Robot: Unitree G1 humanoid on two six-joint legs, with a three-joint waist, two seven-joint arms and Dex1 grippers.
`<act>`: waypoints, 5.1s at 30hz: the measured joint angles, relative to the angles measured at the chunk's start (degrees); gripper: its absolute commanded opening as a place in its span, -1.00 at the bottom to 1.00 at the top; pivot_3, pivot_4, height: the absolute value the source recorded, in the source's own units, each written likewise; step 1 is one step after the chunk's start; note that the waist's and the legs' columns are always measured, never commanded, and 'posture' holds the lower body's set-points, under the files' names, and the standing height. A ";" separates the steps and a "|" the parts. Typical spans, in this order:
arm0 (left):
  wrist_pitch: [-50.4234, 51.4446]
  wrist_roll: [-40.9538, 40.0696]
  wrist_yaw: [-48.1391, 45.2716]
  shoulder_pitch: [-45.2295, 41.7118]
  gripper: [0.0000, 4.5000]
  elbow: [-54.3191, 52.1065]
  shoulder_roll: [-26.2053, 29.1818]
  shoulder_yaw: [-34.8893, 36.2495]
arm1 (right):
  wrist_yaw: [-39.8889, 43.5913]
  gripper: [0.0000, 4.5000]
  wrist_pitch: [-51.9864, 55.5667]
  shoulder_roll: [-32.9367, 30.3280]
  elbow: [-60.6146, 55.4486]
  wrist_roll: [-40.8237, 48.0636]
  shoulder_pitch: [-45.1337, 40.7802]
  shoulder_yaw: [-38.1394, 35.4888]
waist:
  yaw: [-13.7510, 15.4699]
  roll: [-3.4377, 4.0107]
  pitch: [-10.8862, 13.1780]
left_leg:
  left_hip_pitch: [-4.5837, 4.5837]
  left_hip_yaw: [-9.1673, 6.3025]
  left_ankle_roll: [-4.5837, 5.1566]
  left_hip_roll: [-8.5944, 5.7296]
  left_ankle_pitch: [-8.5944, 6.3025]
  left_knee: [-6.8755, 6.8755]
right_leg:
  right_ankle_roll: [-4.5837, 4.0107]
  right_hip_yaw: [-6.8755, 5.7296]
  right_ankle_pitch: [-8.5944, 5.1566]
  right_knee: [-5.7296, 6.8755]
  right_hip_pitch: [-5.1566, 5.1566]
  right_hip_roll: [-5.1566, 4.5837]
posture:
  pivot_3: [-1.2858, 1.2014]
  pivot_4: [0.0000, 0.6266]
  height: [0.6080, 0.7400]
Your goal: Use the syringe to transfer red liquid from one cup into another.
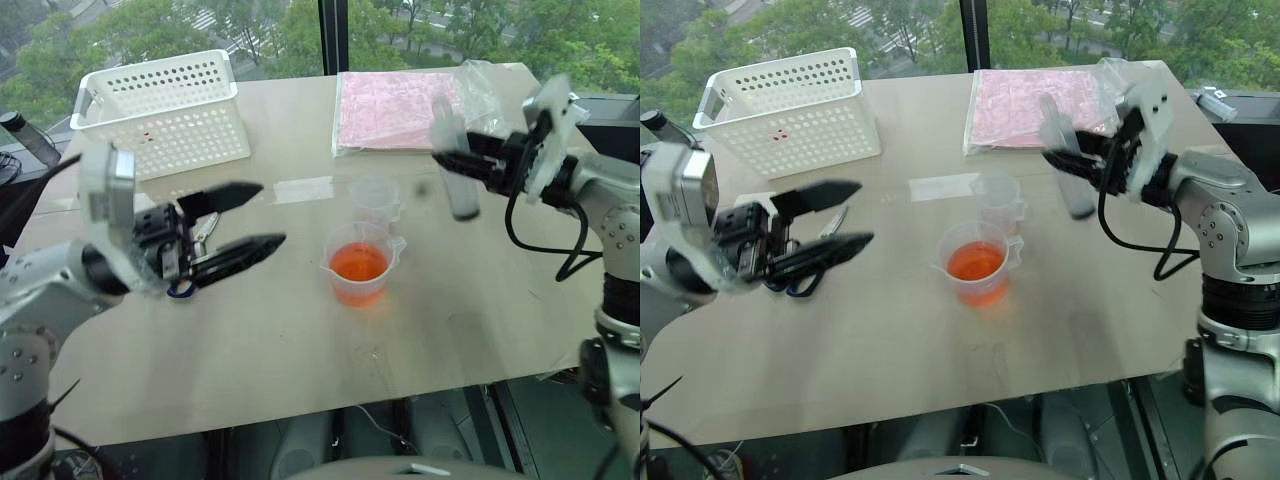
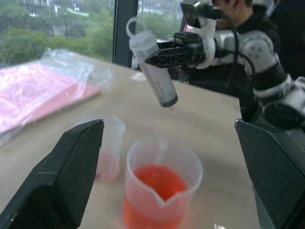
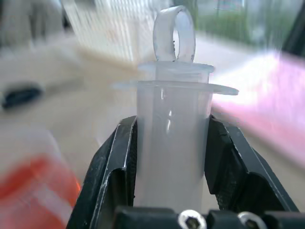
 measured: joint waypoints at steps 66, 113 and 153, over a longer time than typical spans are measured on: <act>-1.03 27.71 -20.98 -26.01 1.00 16.26 1.23 -21.82 | 14.27 -0.34 -41.23 20.03 11.55 -1.23 21.49 21.15 | -0.41 -0.05 0.01 | 0.01 -0.05 -0.10 0.04 0.08 0.30 | 0.02 -0.01 0.00 0.19 -0.01 0.55 | 0.03 -0.52 1.00; -5.56 35.33 -15.82 -33.66 -1.00 17.60 -13.76 -26.67 | 9.59 -0.34 -40.05 18.85 7.52 -1.18 24.21 20.04 | -0.04 -0.06 0.01 | -0.03 -0.07 -0.10 0.02 0.08 0.45 | 0.02 0.06 0.00 0.28 -0.01 0.52 | 0.03 -0.52 1.00; -7.61 20.30 -19.71 18.78 0.27 -0.61 -4.55 6.74 | -5.03 -0.34 -18.91 15.88 -7.37 16.58 12.49 11.06 | 0.08 -0.05 0.01 | -0.03 -0.22 -0.11 0.01 0.06 0.27 | -0.03 -0.08 0.01 0.12 0.01 0.01 | 0.03 -0.52 1.00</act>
